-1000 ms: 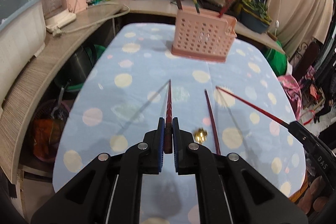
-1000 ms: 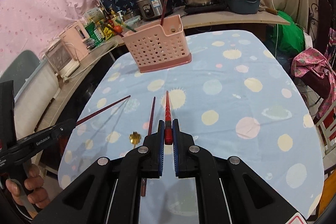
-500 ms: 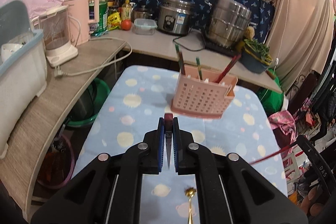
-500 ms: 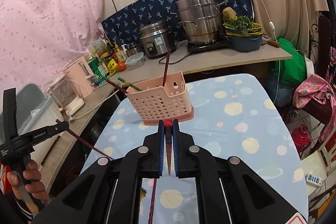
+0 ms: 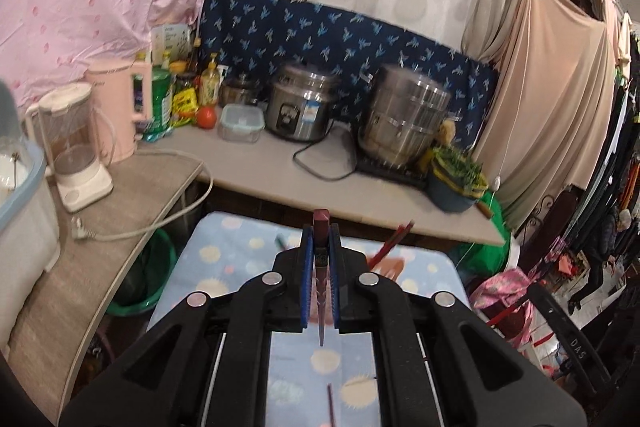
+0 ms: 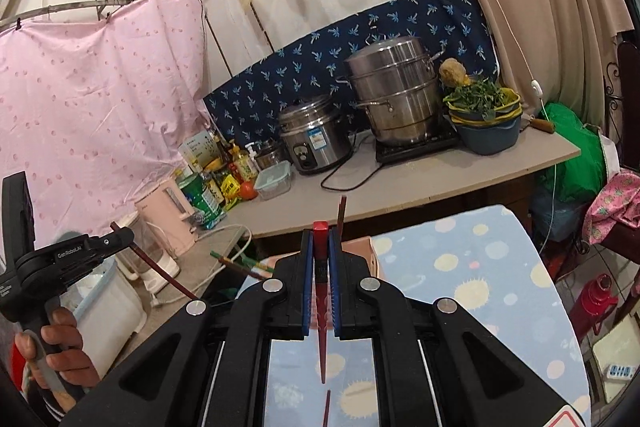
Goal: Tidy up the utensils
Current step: 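Lift the dark red chopstick with the left tool while the right tool carries its chopstick to the basket, then open the left tool over the basket while the right tool releases its chopstick into it, then move both tools back down toward the last chopstick and the gold spoon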
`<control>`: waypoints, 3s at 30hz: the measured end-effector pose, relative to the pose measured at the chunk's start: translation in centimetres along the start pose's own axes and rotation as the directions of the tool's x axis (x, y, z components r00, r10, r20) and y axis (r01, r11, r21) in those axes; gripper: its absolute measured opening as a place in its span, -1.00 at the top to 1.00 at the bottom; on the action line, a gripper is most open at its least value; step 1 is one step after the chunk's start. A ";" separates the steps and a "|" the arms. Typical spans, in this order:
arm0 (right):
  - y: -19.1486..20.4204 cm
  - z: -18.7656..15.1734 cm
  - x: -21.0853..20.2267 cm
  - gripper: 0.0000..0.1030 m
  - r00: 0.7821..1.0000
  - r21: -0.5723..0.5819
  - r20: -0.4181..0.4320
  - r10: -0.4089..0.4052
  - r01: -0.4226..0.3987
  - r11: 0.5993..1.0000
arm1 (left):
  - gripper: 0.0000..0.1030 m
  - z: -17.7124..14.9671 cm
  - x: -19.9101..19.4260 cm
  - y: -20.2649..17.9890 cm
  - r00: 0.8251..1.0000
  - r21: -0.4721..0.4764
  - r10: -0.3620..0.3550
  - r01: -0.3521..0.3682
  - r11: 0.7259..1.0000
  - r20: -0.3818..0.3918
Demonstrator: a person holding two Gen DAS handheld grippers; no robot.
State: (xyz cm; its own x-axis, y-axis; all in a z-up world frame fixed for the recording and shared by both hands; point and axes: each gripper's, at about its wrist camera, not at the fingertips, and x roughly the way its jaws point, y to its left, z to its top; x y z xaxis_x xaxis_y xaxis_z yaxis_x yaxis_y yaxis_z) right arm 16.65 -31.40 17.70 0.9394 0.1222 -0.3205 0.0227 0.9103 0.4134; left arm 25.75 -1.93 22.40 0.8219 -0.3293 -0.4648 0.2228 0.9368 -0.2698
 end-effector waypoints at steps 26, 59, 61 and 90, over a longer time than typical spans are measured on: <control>-1.0 3.2 14.5 0.86 0.998 0.043 -0.036 -0.055 0.056 0.998 | 0.86 5.3 12.9 -0.2 0.994 0.042 0.109 -0.110 0.993 0.012; -0.3 -5.4 5.5 0.73 0.981 0.002 -0.194 -0.029 0.030 1.000 | 0.27 -2.4 6.4 1.4 0.988 0.052 0.143 -0.140 0.989 -0.057; -0.1 -6.7 4.4 0.73 0.978 -0.010 -0.208 -0.032 0.031 0.999 | 0.27 -3.7 5.6 1.5 0.986 0.061 0.152 -0.148 0.987 -0.071; 0.1 -27.2 -2.2 0.73 0.830 -0.136 -0.547 -0.111 0.042 0.990 | 0.27 -25.2 2.3 3.1 0.896 0.170 0.220 -0.165 0.972 -0.386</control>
State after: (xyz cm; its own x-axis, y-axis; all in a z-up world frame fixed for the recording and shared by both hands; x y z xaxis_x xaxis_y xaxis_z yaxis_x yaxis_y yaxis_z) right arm 5.28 -20.85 -4.71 0.5900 0.2169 -0.7777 0.0155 0.9600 0.2795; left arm 15.11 -2.78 -0.78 0.5831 -0.1349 -0.8011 0.1698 0.9846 -0.0422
